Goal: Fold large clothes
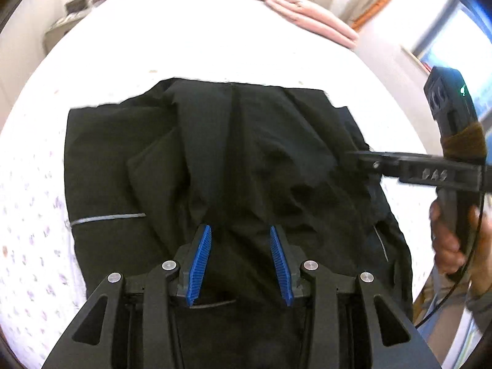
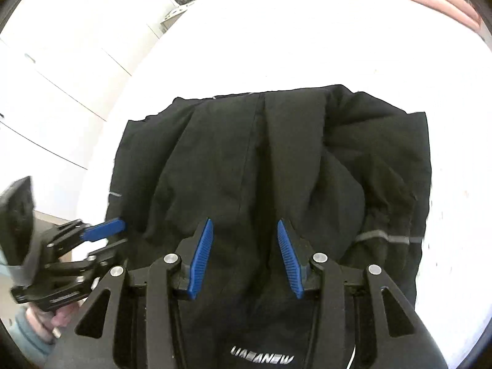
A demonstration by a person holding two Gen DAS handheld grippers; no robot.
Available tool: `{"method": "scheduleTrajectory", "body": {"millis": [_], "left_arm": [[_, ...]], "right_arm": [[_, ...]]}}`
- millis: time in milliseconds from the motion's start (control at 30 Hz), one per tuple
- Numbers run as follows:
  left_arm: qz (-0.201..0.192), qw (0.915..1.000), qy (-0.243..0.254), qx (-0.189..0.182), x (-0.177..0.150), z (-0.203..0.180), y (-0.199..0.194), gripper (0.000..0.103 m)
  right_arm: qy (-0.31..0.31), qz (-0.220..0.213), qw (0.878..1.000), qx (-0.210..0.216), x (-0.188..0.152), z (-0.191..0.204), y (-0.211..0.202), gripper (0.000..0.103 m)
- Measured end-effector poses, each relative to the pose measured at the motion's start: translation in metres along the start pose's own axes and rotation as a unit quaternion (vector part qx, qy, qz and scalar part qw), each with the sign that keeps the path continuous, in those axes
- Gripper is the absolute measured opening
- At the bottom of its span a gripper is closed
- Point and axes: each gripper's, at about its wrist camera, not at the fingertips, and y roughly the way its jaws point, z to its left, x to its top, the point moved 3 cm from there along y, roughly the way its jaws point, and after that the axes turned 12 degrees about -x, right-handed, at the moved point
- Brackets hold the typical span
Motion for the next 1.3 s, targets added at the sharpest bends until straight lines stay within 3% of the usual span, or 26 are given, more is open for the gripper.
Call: {"method": "scheduleTrajectory", "body": {"millis": [67, 133, 233, 400, 600, 933, 1000, 1167, 1233, 1300], "left_arm": [[0.030, 0.9995, -0.010, 0.005, -0.020, 0.007, 0.026, 0.041], [0.034, 0.9994, -0.008, 0.003, -0.021, 0.014, 0.042, 0.041], [0.026, 0.9996, -0.008, -0.008, -0.020, 0.019, 0.042, 0.041], [0.018, 0.9993, -0.022, -0.024, -0.024, 0.026, 0.025, 0.041], [-0.004, 0.9995, -0.026, -0.016, -0.039, 0.016, -0.024, 0.041], [-0.002, 0.9981, -0.047, 0.039, -0.100, -0.012, -0.060, 0.041], [0.001, 0.9969, -0.061, 0.050, -0.114, -0.014, -0.064, 0.041], [0.013, 0.9894, -0.103, 0.102, -0.155, -0.012, -0.078, 0.044], [0.018, 0.9823, -0.139, 0.124, -0.178, 0.001, -0.092, 0.060], [0.014, 0.9750, -0.170, 0.143, -0.200, 0.014, -0.107, 0.066]], "right_arm": [[-0.015, 0.043, 0.998, -0.043, -0.008, 0.003, 0.038, 0.047], [0.010, 0.047, 0.998, -0.029, -0.018, -0.005, 0.057, 0.048], [0.025, 0.044, 0.998, -0.022, -0.020, -0.010, 0.055, 0.048], [0.016, 0.045, 0.997, -0.058, -0.016, 0.005, 0.048, 0.048], [0.022, 0.031, 0.995, -0.096, -0.021, 0.015, 0.015, 0.048], [-0.028, 0.013, 0.984, -0.175, -0.086, -0.001, -0.059, 0.052], [-0.027, 0.013, 0.984, -0.173, -0.100, -0.007, -0.067, 0.053], [0.002, 0.033, 0.993, -0.117, -0.167, -0.050, -0.072, 0.059], [0.029, 0.055, 0.994, -0.093, -0.192, -0.073, -0.070, 0.060], [0.062, 0.077, 0.992, -0.075, -0.222, -0.101, -0.070, 0.061]]}}
